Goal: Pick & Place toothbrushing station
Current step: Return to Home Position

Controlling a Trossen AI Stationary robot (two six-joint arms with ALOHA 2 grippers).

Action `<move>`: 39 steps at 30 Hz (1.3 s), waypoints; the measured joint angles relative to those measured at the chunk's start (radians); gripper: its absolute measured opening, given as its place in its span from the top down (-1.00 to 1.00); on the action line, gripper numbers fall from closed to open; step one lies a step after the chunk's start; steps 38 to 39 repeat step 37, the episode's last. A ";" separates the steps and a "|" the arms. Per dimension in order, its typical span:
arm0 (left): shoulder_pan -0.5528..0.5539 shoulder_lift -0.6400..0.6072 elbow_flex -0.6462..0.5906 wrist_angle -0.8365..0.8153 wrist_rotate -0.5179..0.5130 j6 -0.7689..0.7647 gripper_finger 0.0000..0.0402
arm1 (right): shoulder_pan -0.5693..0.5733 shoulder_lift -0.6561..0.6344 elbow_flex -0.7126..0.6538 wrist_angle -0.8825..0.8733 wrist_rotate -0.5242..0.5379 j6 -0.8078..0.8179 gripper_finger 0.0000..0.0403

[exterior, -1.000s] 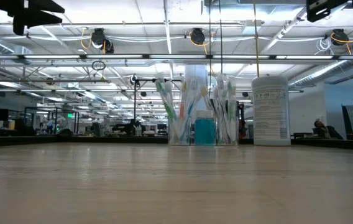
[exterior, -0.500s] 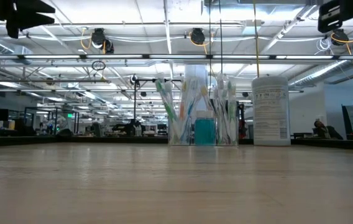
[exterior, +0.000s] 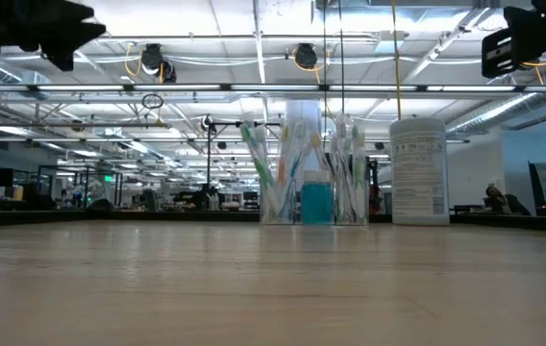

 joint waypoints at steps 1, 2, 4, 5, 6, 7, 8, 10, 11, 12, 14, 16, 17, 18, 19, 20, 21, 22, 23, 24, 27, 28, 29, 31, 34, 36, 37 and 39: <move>0.000 0.000 -0.010 -0.001 -0.001 -0.009 0.14 | 0.000 0.000 -0.010 0.006 0.000 0.000 0.50; 0.000 0.000 -0.020 -0.005 -0.002 -0.018 0.14 | 0.000 0.000 -0.021 0.024 0.000 -0.001 0.50; 0.000 0.000 -0.040 -0.002 -0.001 -0.029 0.14 | 0.000 0.000 -0.047 0.074 0.000 -0.008 0.50; 0.000 0.000 -0.054 0.012 0.000 -0.035 0.14 | 0.000 0.000 -0.060 0.092 0.000 -0.009 0.50; 0.000 0.000 -0.074 0.035 0.003 -0.043 0.14 | 0.000 0.000 -0.072 0.106 0.000 -0.009 0.50; 0.000 0.000 -0.095 0.060 0.004 -0.051 0.14 | 0.000 0.000 -0.082 0.115 0.000 -0.008 0.50; 0.000 0.000 -0.115 0.086 0.004 -0.055 0.14 | 0.000 0.000 -0.092 0.124 0.000 -0.008 0.50; 0.000 0.000 -0.158 0.149 0.004 -0.057 0.14 | 0.000 0.000 -0.107 0.142 -0.001 -0.008 0.50; 0.000 0.000 -0.177 0.177 0.004 -0.060 0.14 | 0.000 0.000 -0.115 0.155 -0.001 -0.008 0.50; 0.000 0.000 -0.194 0.199 0.005 -0.065 0.14 | 0.000 0.000 -0.123 0.170 -0.001 -0.008 0.50; 0.000 0.000 -0.225 0.228 0.005 -0.081 0.14 | 0.000 0.000 -0.135 0.179 -0.001 -0.006 0.50; 0.000 0.000 -0.253 0.256 0.006 -0.095 0.14 | 0.000 0.000 -0.148 0.180 -0.001 0.004 0.50; 0.000 0.000 -0.264 0.269 0.006 -0.100 0.14 | 0.000 0.000 -0.156 0.181 -0.001 0.009 0.50; 0.000 0.000 -0.274 0.276 0.006 -0.104 0.14 | 0.000 0.000 -0.167 0.185 -0.001 0.017 0.50; 0.000 0.000 -0.278 0.269 0.005 -0.107 0.14 | 0.000 0.001 -0.177 0.196 -0.001 0.026 0.50; 0.000 0.000 -0.278 0.263 0.006 -0.112 0.14 | 0.000 0.001 -0.190 0.225 0.000 0.029 0.50; 0.000 0.000 -0.278 0.263 0.006 -0.126 0.14 | 0.000 0.000 -0.199 0.237 0.000 0.029 0.50; 0.000 0.000 -0.276 0.260 0.006 -0.139 0.14 | 0.000 -0.002 -0.206 0.241 0.000 0.028 0.50; 0.000 0.000 -0.275 0.247 0.006 -0.148 0.14 | 0.000 0.000 -0.212 0.237 0.000 0.025 0.50; 0.000 0.000 -0.276 0.232 0.006 -0.151 0.14 | 0.000 0.001 -0.216 0.227 0.000 0.020 0.50; 0.000 0.000 -0.276 0.222 0.000 -0.142 0.14 | 0.000 0.000 -0.219 0.236 0.000 0.006 0.50; 0.000 0.000 -0.276 0.217 -0.005 -0.132 0.14 | 0.000 0.000 -0.219 0.234 0.001 0.007 0.50; 0.000 0.000 -0.276 0.211 -0.007 -0.123 0.14 | 0.000 0.001 -0.219 0.231 0.001 0.013 0.50; 0.000 0.000 -0.276 0.210 -0.008 -0.111 0.14 | 0.000 0.000 -0.220 0.229 0.001 0.020 0.50; 0.000 0.000 -0.276 0.211 -0.008 -0.084 0.14 | 0.000 0.001 -0.221 0.202 0.001 0.028 0.50; 0.000 0.000 -0.276 0.211 -0.008 -0.074 0.14 | 0.000 0.001 -0.221 0.169 0.001 0.076 0.50; 0.000 0.000 -0.276 0.211 -0.008 -0.075 0.14 | 0.000 0.001 -0.221 0.157 0.002 0.100 0.50; 0.000 0.000 -0.276 0.211 -0.008 -0.075 0.14 | 0.000 0.001 -0.221 0.157 0.002 0.100 0.50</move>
